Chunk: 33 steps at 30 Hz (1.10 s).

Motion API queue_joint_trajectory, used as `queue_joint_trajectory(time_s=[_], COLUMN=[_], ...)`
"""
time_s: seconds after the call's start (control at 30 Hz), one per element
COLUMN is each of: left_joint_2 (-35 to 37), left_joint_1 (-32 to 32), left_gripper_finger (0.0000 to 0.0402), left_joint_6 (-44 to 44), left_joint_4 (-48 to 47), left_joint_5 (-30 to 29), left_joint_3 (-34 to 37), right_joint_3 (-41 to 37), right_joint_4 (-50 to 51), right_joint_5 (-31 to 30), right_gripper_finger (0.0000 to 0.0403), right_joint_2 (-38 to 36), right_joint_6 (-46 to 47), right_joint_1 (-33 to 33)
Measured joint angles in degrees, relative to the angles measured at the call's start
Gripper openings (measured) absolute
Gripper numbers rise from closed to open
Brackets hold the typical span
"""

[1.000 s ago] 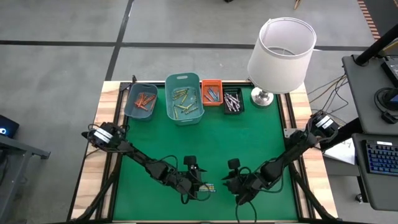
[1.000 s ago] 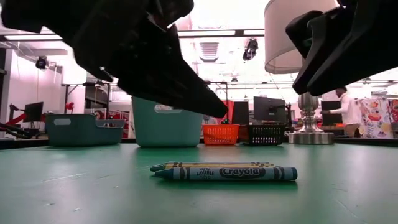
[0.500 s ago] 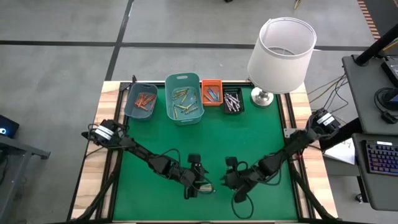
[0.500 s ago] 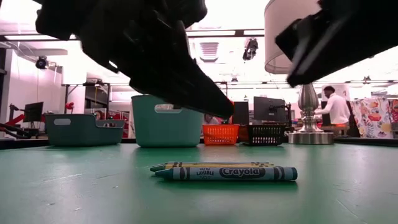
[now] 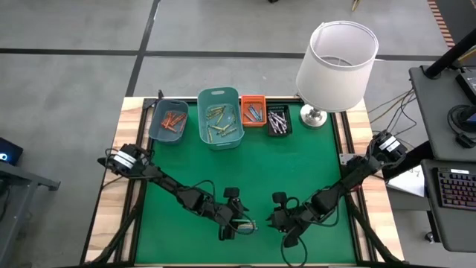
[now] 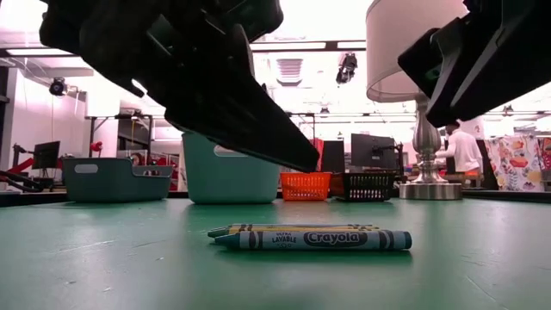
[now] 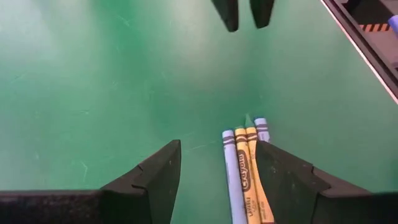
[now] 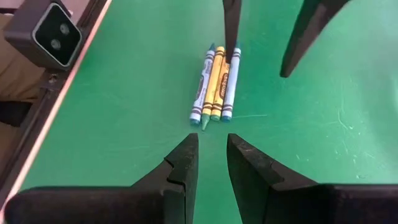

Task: Sort crayons
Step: Put the blue crayon into the orange bin

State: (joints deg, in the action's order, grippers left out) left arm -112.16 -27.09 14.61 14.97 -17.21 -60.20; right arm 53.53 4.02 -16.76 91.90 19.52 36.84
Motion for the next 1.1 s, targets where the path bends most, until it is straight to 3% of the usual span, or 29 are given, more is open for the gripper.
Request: queue_joint_trajectory(time_s=[1.1], left_joint_2=[-3.11], left_joint_1=[0.02], left_gripper_finger=[0.0189], left_joint_6=[5.46], left_joint_4=[3.87], left_joint_5=[0.26], left_joint_3=[3.15], right_joint_3=[-0.69], right_joint_4=[-0.03], right_joint_5=[-2.88], right_gripper_finger=[0.0077], right_joint_2=[0.02], right_joint_6=[-0.06], right_joint_1=[-0.11])
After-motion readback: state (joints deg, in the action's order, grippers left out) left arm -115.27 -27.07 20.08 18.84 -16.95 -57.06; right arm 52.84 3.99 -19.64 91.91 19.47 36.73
